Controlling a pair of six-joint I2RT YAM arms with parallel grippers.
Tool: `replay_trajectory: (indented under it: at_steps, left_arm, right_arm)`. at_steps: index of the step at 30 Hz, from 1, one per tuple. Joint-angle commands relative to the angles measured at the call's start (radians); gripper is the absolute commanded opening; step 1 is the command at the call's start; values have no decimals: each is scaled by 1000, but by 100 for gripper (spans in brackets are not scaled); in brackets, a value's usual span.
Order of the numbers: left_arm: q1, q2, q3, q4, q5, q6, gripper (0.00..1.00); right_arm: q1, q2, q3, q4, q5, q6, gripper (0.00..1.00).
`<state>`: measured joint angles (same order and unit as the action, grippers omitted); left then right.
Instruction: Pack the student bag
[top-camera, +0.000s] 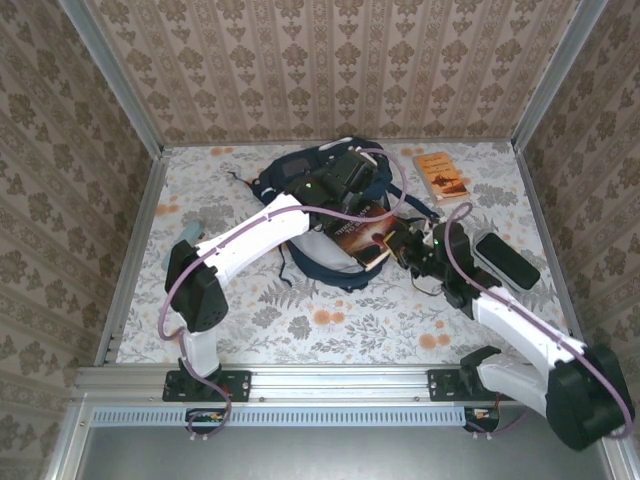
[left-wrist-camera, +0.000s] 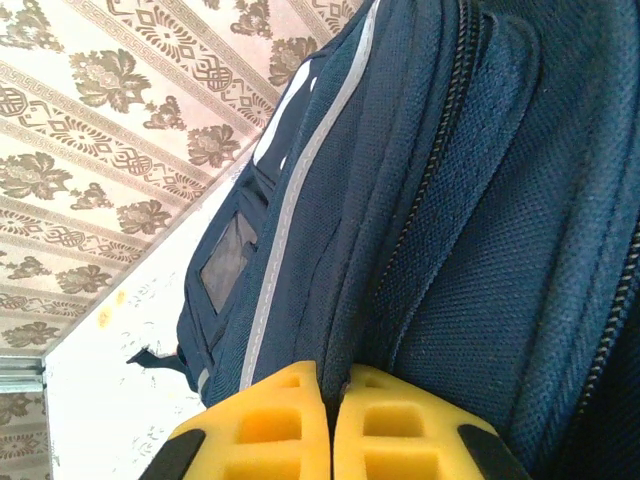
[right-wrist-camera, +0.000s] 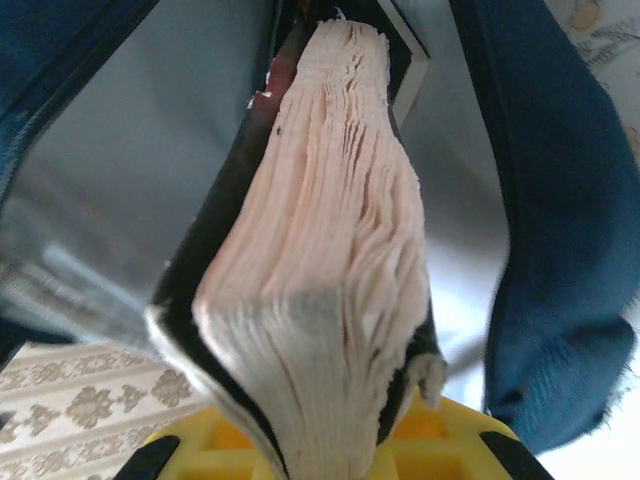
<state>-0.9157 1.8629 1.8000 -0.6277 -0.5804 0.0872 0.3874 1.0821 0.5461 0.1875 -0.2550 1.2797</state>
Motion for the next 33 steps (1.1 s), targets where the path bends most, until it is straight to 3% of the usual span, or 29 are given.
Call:
replay_trajectory:
  at_steps: [1, 5, 9, 20, 24, 26, 29, 31, 33]
  left_arm:
    - [-7, -109, 58, 66, -64, -52, 1]
    - [-8, -116, 60, 49, -61, -65, 1]
    - [-7, -121, 59, 33, -38, -83, 1]
    - [9, -120, 57, 28, 16, -130, 1]
    - [21, -121, 52, 22, 31, -147, 1]
    - [26, -122, 51, 16, 38, -153, 1]
    - [37, -126, 45, 10, 41, -161, 1]
    - [49, -129, 38, 8, 49, -169, 1]
    - [64, -131, 31, 7, 56, -181, 1]
  right_arm:
    - [80, 91, 108, 192, 190, -8, 12]
    - [163, 265, 185, 286, 351, -41, 12]
    - [174, 428, 230, 375, 411, 20, 11]
    - [185, 753, 333, 555, 433, 189, 13]
    - [183, 836, 426, 548, 399, 186, 16]
    - [174, 868, 467, 528, 322, 201, 22]
    - [178, 867, 460, 555, 253, 220, 42]
    - [183, 824, 434, 526, 245, 210, 55]
    - [184, 756, 404, 458, 238, 186, 60]
